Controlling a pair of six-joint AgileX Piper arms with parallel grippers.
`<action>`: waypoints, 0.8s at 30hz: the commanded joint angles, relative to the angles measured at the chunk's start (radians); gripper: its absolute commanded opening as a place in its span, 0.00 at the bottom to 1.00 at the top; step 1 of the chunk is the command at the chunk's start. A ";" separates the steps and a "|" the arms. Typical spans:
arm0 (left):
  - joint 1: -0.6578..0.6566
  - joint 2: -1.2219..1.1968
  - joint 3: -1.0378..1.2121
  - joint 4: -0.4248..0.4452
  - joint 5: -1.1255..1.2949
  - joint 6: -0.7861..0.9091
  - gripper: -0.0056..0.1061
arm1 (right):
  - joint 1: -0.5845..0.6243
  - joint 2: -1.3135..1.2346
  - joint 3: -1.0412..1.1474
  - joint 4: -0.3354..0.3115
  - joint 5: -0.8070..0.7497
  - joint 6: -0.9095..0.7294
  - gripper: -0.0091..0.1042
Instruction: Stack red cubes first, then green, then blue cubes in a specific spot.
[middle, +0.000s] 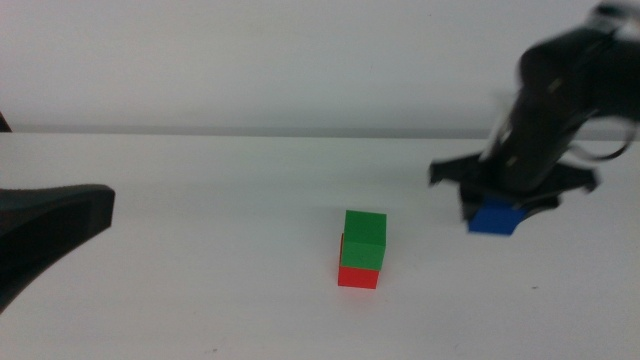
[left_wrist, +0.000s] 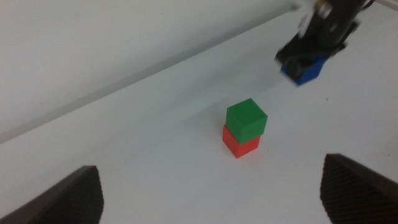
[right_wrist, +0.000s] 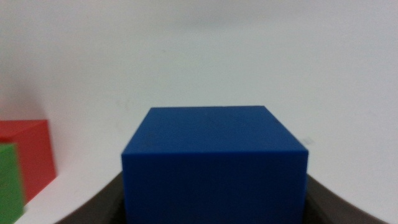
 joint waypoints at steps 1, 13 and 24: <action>0.003 -0.004 0.007 -0.003 -0.017 -0.006 0.89 | 0.001 -0.058 -0.038 -0.018 0.109 0.066 0.25; 0.003 -0.004 0.007 -0.003 -0.017 -0.005 0.89 | 0.218 -0.025 -0.225 -0.054 0.211 0.252 0.18; 0.003 -0.004 0.007 -0.003 -0.017 -0.005 0.89 | 0.328 0.183 -0.390 -0.027 0.204 0.316 0.18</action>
